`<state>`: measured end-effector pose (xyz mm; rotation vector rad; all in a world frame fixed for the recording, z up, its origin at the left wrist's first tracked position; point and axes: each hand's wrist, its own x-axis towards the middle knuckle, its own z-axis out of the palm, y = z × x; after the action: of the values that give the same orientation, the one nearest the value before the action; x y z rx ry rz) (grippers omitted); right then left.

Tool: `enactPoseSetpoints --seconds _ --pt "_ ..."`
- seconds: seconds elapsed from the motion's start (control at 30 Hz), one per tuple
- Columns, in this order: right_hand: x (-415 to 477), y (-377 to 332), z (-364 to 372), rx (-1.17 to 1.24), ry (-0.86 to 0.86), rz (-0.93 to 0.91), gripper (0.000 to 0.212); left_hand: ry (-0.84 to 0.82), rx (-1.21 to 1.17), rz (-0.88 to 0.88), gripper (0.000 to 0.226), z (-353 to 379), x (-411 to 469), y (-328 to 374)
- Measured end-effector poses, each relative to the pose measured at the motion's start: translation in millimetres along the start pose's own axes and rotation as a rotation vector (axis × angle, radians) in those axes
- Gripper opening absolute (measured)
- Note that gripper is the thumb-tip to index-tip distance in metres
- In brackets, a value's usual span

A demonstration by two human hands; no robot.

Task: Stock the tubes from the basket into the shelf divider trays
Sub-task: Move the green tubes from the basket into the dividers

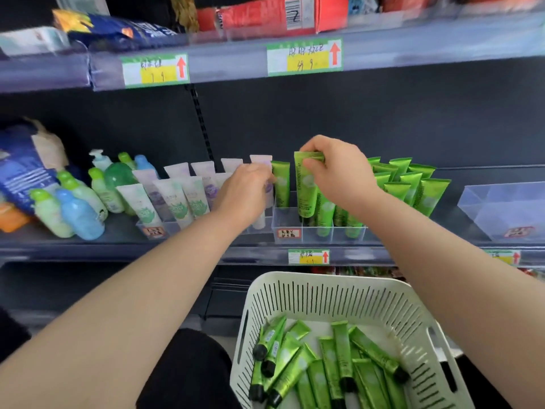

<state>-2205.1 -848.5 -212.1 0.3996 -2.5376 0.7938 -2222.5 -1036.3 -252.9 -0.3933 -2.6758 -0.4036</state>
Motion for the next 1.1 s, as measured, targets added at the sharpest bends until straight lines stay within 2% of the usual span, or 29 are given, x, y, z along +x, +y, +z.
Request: enactPoseSetpoints --seconds 0.13,0.27,0.73,0.83,1.1 --pt "22 -5 16 -0.043 0.042 0.0 0.019 -0.069 0.001 0.081 0.028 4 -19 -4" --pt "44 -3 32 -0.074 0.076 -0.009 0.019 -0.101 -0.032 0.103 0.027 10 -28 -5" --pt "66 31 86 -0.321 -0.213 0.02 0.028 -0.156 -0.089 0.107 0.021 34 -32 -14" --pt "68 32 86 -0.329 -0.187 0.004 0.036 -0.159 -0.098 0.099 0.024 36 -34 -13" --pt "45 24 66 -0.379 -0.049 -0.157 0.031 -0.156 -0.092 0.098 0.023 37 -40 -2"
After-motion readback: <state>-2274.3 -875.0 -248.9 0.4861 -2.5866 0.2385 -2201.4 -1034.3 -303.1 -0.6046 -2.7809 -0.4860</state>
